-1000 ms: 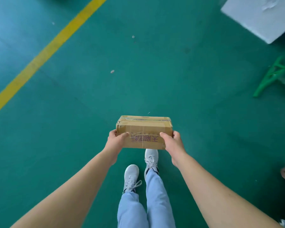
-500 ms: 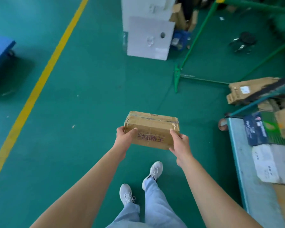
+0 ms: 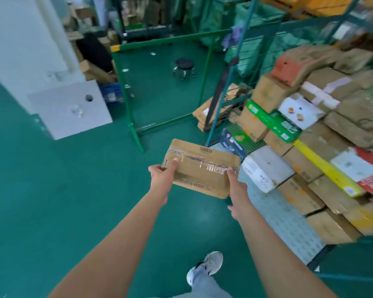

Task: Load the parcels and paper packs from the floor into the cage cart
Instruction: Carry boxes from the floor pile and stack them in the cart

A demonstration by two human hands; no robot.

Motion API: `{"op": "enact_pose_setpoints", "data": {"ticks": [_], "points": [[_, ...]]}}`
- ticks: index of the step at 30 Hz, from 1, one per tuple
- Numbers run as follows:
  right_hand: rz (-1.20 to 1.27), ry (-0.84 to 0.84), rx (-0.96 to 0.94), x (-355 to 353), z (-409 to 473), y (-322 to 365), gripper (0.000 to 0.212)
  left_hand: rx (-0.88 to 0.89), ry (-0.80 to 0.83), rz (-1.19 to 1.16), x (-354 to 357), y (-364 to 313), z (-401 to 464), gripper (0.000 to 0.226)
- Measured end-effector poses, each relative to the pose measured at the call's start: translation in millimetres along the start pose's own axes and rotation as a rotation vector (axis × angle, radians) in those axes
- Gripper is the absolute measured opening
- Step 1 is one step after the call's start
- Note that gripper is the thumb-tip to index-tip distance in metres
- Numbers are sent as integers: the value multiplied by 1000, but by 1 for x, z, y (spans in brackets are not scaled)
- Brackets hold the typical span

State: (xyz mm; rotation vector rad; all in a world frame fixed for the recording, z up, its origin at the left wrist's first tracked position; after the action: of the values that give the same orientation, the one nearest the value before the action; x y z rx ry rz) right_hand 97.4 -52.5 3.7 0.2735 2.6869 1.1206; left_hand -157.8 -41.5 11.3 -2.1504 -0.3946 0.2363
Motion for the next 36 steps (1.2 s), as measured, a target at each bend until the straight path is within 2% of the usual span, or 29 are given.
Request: {"op": "enact_pose_setpoints", "data": {"ticks": [3,6,7,13,14,16,19,23,28,31,36], "points": [[45,-31,10,-53,33,33,73,42,53,43,79,-30,15,60],[108,-35,-4,-104,59,65,60,80,125,87,157,-55,26,60],[116,-49,-3,-123,67,75,62,96,150,101,185,-64,29,60],[284,-103,-13,-208,116,114,98,158,303,187,323,-100,48,65],[329,-105,-14,-217,122,117,97,164,308,202,337,-104,53,69],[422,-109,-37,-231,132,129,83,177,317,225,365,-113,63,74],[493,-120,-59,-246,148,150,68,182,345,250,407,-131,74,65],[561,-198,-72,-262,179,176,82,178,423,276,456,-148,96,61],[615,-323,-78,-272,237,218,78,166,531,317,521,-173,156,60],[634,-380,-65,-275,257,236,81,145,588,365,547,-186,181,69],[703,-464,-61,-279,307,288,103,117,683,423,611,-230,232,70]]}}
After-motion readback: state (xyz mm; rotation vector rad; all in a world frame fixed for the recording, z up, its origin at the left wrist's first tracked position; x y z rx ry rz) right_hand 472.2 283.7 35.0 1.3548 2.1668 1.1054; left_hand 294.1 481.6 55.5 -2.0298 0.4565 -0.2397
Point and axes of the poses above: each hand's wrist, its own z-axis towards the middle knuckle, its own x-axis out of the palm, y = z × x, the point moved 7 cm from there along z, towards the middle knuckle, and after that the axes turned 1 degree about -y, right-handed, at the moved point
